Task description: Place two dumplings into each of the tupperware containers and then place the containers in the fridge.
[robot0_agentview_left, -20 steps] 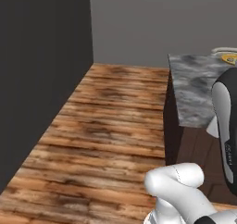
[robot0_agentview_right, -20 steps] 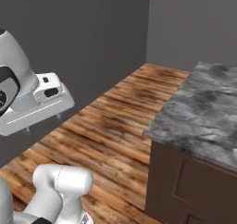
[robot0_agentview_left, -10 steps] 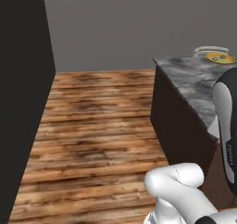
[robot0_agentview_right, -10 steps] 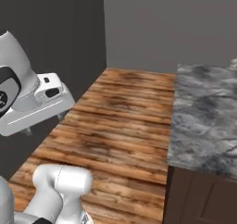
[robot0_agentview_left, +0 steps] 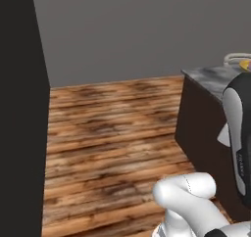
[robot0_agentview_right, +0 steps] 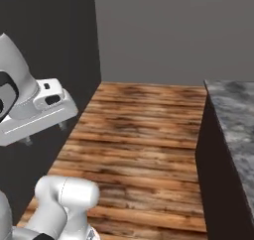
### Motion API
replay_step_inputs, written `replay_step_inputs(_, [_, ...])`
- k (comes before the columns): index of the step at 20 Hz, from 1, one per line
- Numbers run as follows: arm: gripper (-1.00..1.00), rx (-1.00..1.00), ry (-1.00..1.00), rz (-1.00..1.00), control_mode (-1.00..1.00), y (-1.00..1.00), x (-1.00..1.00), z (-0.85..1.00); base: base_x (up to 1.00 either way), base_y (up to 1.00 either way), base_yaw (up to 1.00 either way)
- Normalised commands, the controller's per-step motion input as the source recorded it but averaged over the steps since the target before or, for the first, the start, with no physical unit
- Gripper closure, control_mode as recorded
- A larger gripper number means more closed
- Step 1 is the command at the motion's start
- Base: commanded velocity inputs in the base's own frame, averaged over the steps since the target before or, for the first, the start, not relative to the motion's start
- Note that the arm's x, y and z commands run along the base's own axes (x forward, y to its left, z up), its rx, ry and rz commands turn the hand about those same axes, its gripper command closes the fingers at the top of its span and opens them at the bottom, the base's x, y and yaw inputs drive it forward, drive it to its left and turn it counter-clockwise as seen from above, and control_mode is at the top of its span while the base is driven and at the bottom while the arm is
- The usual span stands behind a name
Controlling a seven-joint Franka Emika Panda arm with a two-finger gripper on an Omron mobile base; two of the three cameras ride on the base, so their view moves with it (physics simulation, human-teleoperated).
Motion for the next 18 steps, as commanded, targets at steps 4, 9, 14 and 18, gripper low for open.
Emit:
replay_step_inputs(4, [-1.0, 0.0, 0.0, 0.0, 1.0, 0.0, 0.0, 0.0, 1.0, 0.68, -0.18])
replay_step_inputs(9, [-1.0, 0.0, 0.0, 0.0, 1.0, 0.0, 0.0, 0.0, 1.0, 0.68, -0.32])
replay_step_inputs(14, [-1.0, 0.0, 0.0, 0.0, 1.0, 0.0, 0.0, 0.0, 1.0, 0.19, -0.21])
replay_step_inputs(18, [-1.0, 0.0, 0.0, 0.0, 1.0, 0.0, 0.0, 0.0, 1.0, 0.0, -0.09])
